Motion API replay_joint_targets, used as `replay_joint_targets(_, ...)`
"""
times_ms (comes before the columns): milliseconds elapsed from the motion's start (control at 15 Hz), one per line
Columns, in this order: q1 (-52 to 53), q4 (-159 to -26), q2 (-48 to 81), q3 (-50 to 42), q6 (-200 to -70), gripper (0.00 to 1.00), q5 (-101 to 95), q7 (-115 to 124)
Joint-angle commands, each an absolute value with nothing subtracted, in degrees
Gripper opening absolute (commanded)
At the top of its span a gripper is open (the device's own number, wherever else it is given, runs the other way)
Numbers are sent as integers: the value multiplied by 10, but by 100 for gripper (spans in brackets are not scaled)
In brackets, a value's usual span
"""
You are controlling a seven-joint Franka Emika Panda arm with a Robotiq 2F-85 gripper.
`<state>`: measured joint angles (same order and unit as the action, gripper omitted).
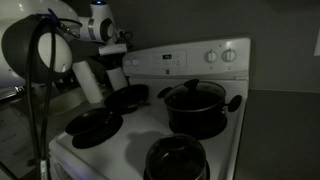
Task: Press the switch on the top left side of the stove
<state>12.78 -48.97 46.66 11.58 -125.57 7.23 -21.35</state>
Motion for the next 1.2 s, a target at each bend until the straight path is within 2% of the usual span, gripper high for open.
replay_joint_targets(0,126,-532,408,117,-1178,0,61,-235)
replay_joint_targets(400,133,-547,356,105,-1038,0,44,-233)
replay_joint_targets(467,135,-550,350,100,-1028,24,31,-229)
replay_joint_targets(600,136,-557,341,97,-1019,33,13,-225)
replay_joint_targets(1133,131,-590,324,97,-1034,89,-15,-216)
